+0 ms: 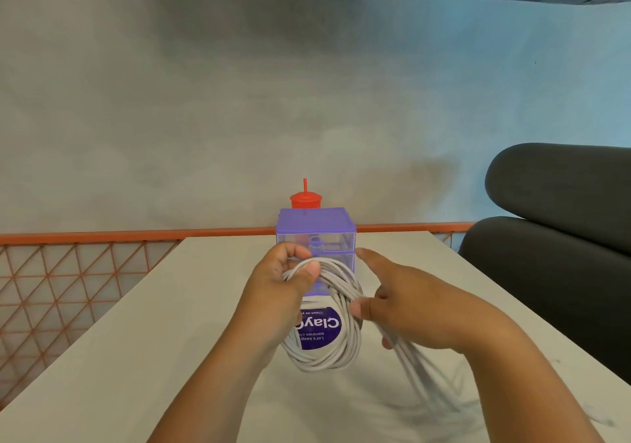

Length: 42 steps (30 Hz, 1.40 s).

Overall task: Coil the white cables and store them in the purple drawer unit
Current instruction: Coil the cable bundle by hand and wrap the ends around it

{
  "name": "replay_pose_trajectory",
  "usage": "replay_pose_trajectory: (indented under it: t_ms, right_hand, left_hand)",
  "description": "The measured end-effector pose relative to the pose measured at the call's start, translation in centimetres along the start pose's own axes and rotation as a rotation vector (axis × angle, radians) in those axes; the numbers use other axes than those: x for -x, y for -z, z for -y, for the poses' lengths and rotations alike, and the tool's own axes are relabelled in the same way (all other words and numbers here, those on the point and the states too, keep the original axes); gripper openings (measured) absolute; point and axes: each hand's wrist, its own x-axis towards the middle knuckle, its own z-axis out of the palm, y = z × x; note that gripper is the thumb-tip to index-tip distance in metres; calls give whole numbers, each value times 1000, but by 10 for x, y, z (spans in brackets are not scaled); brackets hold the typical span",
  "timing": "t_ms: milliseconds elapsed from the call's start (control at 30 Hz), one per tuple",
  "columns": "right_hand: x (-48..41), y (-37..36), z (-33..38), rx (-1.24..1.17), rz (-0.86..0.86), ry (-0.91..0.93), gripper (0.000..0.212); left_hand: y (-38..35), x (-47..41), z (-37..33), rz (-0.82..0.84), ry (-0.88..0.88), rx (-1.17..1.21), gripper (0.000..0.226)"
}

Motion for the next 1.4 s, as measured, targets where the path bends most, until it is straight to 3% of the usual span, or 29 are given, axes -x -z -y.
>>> replay_pose_trajectory:
  t_ms: [133, 233, 300, 433, 567, 700, 767, 833, 900, 967, 1133, 1233, 1333, 1400]
  right_hand:
    - [4, 7, 4, -45, -152, 58, 24]
    - [4, 11, 2, 8, -241, 141, 13]
    - [7, 12, 3, 28, -259, 197, 11]
    - [15, 18, 6, 35, -232, 267, 7]
    - [19, 18, 6, 62, -68, 166, 2]
    - [14, 1, 17, 166, -208, 91, 10]
    - [10, -11, 24, 280, -340, 75, 21]
    - [5, -16, 26, 358, -449, 84, 21]
    - [1, -12, 23, 307, -541, 70, 14]
    - [-2, -5, 17, 234, -598, 41, 17]
    - [-4, 0, 10, 239, -596, 49, 20]
    - [-6, -6, 13, 264, -552, 60, 9]
    - [-6, -9, 13, 215, -538, 36, 2]
    - [-5, -10, 12, 155, -527, 21, 10]
  left_hand:
    - [-2, -2, 6, -36, -88, -206, 10]
    - [-3, 0, 13, 55, -183, -444, 3]
    - [-4, 1, 16, 153, -182, -464, 8]
    - [-2, 3, 10, 281, 5, -186, 12]
    - [-5, 3, 6, 163, 14, -118, 15]
    - [-15, 3, 11, 27, -170, -273, 20]
    - [-16, 3, 11, 5, -168, -257, 20]
    - [-13, 4, 2, 10, -80, -74, 19]
    - [-8, 6, -8, 88, 45, 293, 11]
    - [-3, 9, -14, 211, 117, 537, 26]
    - [-10, 13, -15, 268, 244, 553, 34]
    - [-7, 12, -17, 279, 254, 548, 34]
    - [-6, 13, -16, 281, 225, 437, 31]
    - [-9, 14, -16, 256, 194, 308, 30]
